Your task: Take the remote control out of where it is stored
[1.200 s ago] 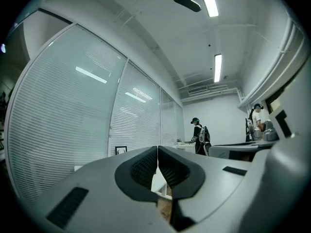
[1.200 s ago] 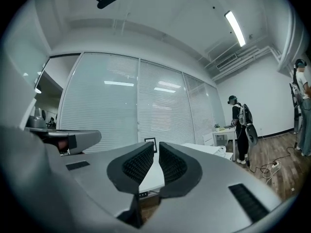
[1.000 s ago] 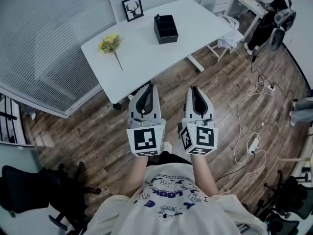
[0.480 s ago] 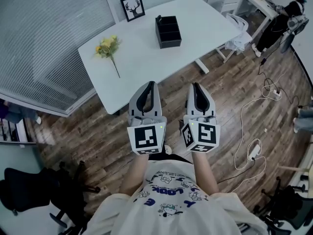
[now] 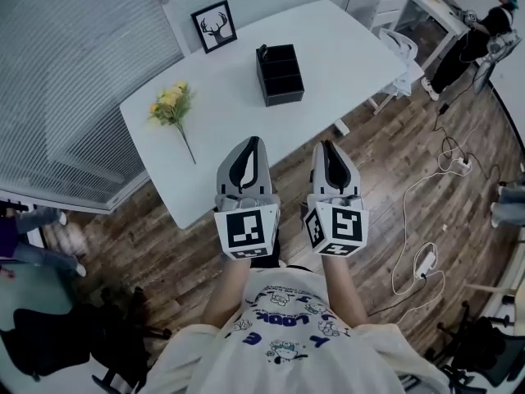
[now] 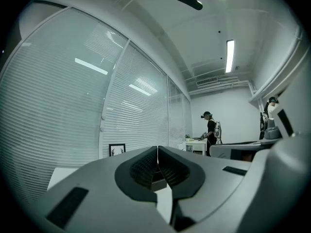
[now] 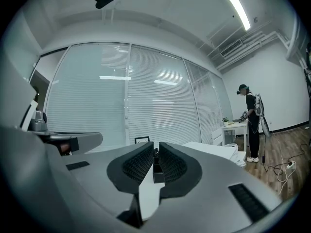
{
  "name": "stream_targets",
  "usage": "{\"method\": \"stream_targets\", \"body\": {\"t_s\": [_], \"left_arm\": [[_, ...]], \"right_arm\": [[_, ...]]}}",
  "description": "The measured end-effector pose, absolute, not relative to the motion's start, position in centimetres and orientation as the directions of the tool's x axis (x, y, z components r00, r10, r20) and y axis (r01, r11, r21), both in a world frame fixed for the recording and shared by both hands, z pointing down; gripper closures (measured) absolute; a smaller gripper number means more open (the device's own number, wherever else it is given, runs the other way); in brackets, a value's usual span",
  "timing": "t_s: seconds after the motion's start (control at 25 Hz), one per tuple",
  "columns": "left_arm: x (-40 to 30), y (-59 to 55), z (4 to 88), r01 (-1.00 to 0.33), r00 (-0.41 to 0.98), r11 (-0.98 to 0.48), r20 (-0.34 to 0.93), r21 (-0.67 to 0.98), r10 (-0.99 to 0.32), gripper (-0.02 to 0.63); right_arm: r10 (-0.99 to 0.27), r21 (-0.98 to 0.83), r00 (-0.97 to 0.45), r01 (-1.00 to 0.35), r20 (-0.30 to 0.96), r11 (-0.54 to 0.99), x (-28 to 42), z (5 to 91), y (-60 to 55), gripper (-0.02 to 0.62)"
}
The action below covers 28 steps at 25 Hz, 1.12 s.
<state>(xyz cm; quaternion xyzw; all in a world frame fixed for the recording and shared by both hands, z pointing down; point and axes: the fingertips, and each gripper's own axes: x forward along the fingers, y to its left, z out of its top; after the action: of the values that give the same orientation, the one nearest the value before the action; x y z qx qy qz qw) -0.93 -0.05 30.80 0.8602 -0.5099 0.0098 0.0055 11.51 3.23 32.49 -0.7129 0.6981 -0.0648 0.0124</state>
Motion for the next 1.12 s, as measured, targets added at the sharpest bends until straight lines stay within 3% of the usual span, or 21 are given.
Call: {"method": "stream_targets", "body": {"t_s": [0.52,1.12], "left_arm": [[0.9,-13.9,31.1,-0.864,0.504,-0.504,0.036,0.004,-0.863,0.588],[2.7,-21.9,34.6,-0.887,0.461,-0.462,0.124,0.024,-0.879,0.588]], "right_arm": [[-0.995,-0.108,0.039,-0.993,0.093,-0.049,13.0,33.0,-10.3,0.545],[-0.986,-0.113,0.021,-0.993,0.165,-0.040,16.1,36.0,-17.5,0.545]]}}
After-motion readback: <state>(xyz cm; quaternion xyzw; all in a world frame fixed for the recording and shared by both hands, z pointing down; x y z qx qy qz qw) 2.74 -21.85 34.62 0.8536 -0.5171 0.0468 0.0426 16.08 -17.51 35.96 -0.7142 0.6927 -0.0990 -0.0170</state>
